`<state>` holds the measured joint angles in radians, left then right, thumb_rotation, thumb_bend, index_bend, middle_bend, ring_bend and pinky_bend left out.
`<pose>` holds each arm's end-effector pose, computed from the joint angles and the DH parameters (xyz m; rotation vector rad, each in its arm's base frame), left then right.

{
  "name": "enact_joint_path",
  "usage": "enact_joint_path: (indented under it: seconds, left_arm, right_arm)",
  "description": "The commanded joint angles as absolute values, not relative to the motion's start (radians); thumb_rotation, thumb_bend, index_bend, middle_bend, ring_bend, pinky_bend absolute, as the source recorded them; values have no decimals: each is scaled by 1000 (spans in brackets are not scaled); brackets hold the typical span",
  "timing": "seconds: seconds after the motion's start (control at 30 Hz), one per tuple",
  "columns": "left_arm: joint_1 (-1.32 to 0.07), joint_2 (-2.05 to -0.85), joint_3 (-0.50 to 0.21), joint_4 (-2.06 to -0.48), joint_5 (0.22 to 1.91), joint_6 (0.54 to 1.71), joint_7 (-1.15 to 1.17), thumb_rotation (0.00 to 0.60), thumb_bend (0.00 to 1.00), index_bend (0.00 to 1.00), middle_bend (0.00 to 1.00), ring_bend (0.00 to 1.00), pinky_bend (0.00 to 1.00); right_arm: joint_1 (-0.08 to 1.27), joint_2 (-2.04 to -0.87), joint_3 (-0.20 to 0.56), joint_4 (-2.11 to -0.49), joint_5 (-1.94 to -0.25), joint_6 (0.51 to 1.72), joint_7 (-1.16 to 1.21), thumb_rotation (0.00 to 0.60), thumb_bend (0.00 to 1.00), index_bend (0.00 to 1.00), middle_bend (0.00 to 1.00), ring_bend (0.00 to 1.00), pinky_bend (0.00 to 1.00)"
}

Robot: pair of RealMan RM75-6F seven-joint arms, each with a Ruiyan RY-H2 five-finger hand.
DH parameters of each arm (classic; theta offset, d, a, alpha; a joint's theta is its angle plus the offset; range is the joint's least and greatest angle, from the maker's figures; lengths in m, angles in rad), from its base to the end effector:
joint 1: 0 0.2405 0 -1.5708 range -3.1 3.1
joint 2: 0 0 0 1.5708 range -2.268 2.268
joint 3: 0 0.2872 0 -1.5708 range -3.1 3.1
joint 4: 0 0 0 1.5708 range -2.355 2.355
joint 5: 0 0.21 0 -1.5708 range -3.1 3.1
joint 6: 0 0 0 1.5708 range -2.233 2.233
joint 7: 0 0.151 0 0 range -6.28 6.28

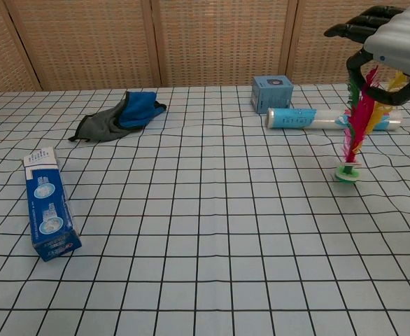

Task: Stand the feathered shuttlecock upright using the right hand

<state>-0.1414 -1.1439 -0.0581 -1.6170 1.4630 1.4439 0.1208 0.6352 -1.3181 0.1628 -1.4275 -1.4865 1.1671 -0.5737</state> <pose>-0.3314 0.2108 0.1609 -1.4353 -0.8398 -0.8447 -0.2044 -0.3737 0.0934 1.8138 -0.1505 0.7628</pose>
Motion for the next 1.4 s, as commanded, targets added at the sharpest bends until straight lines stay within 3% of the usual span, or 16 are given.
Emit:
enact_joint_path:
  seconds: [0.03,0.6,0.67,0.73,0.77,0.8,1.17,1.4]
  left_arm:
    - [-142,-1143,-58,-1617,1462,1442,120,600,0,0,0,0,0]
    - [-139,-1139,-55,-1619,1464,1444,111,600,0,0,0,0,0]
    - [-139,-1139,-54,-1620,1467,1446,111,600,0,0,0,0,0]
    - [-138,-1139,-53,-1622,1469,1447,112,600,0,0,0,0,0]
    - [-138,-1139,-52,-1622,1470,1448,112,600,0,0,0,0,0]
    - [-138,-1138,-52,-1624,1471,1448,111,600,0,0,0,0,0]
    - [-133,-1133,-50,-1620,1481,1458,95,600,0,0,0,0,0]
    - [-118,-1133,-42,-1610,1511,1496,80,600,0,0,0,0,0]
  right_arm:
    - [642,-1315,157,-1417,-1500,1168,-596,600,675,774,86,0,0]
    - [616,-1357,108,-1409,-1534,1196,-591,600,659,756,95,0,14]
    - [609,-1351,104,-1414,-1549,1214,-576,600,511,517,70,0,18]
    - [599,-1349,108,-1423,-1548,1233,-562,600,194,146,19,0,9]
    - [593,-1347,112,-1433,-1544,1244,-560,600,66,39,3,0,4]
    - [584,-1341,120,-1453,-1538,1261,-549,600,20,10,0,0,1]
    - [427,-1229,120,-1600,-1517,1462,-361,600,0,0,0,0,0]
    - [242,-1143,35,-1604,-1503,1585,-125,600,0,0,0,0,0]
